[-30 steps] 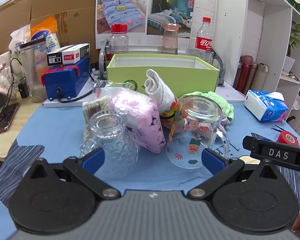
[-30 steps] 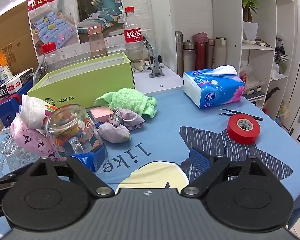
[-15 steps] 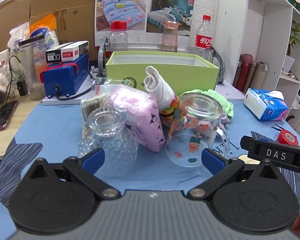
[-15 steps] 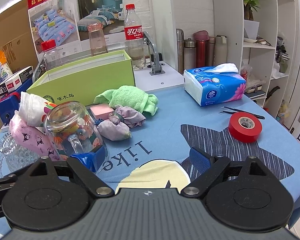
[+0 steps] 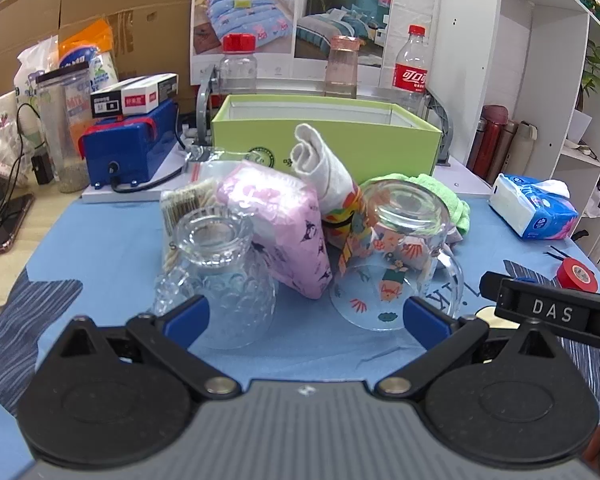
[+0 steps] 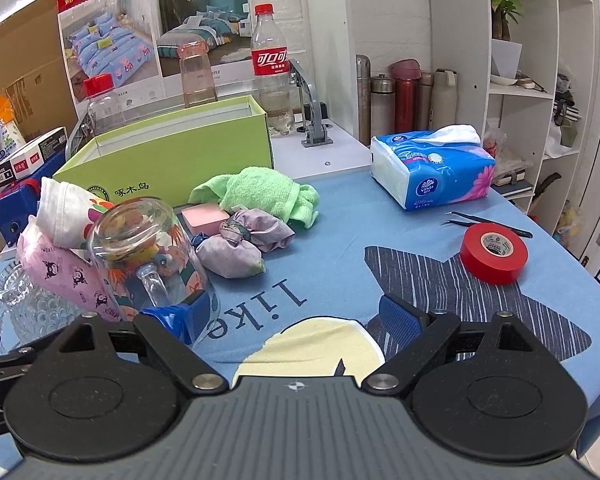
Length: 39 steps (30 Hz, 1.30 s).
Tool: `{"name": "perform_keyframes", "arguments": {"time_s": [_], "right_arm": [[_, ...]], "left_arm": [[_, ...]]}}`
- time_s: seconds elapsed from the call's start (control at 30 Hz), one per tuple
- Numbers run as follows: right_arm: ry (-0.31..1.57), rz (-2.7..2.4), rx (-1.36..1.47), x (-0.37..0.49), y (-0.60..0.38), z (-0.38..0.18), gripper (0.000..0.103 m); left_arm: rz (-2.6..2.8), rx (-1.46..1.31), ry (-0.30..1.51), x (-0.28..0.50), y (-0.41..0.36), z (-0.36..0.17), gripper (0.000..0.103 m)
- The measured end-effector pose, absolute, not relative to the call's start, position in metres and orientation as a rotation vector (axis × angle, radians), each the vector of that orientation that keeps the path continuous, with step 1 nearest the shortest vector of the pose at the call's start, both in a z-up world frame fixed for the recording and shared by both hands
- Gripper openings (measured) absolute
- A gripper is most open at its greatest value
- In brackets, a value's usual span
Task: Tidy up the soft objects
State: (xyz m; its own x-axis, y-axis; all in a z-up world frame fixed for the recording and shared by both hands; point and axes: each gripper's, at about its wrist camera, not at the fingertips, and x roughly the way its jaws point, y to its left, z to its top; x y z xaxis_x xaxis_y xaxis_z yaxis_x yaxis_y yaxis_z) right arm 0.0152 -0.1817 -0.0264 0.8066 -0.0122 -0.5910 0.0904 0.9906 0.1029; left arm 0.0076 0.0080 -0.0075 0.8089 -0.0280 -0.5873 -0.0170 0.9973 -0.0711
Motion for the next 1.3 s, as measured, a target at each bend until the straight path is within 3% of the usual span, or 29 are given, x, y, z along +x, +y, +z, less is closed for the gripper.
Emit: {"name": "perform_keyframes", "arguments": {"time_s": [0.43,0.97,1.13,1.3], "right_arm": [[0.634,-0.053,0.127,0.016,-0.181,-0.028,0.079],[0.504,0.071,0.235,0.039,-0.194,0.025,0.079],[0.555,0.277,0.254,0.072,-0.166,0.031,0.079],[0.593,0.419,0.222,0.093,-0.137,0.036,0.079]], "left_arm": [[-0.006,-0.064,0.633,0.008,0.012,-0.005,0.103],[0.157,-0.017,0.524,0.054,0.097,0.066,0.102],[0.124,-0.008,0.636,0.134,0.11,0.068,0.102],[0.006,0.027,0.838,0.196,0.105,0.031,0.102]]}}
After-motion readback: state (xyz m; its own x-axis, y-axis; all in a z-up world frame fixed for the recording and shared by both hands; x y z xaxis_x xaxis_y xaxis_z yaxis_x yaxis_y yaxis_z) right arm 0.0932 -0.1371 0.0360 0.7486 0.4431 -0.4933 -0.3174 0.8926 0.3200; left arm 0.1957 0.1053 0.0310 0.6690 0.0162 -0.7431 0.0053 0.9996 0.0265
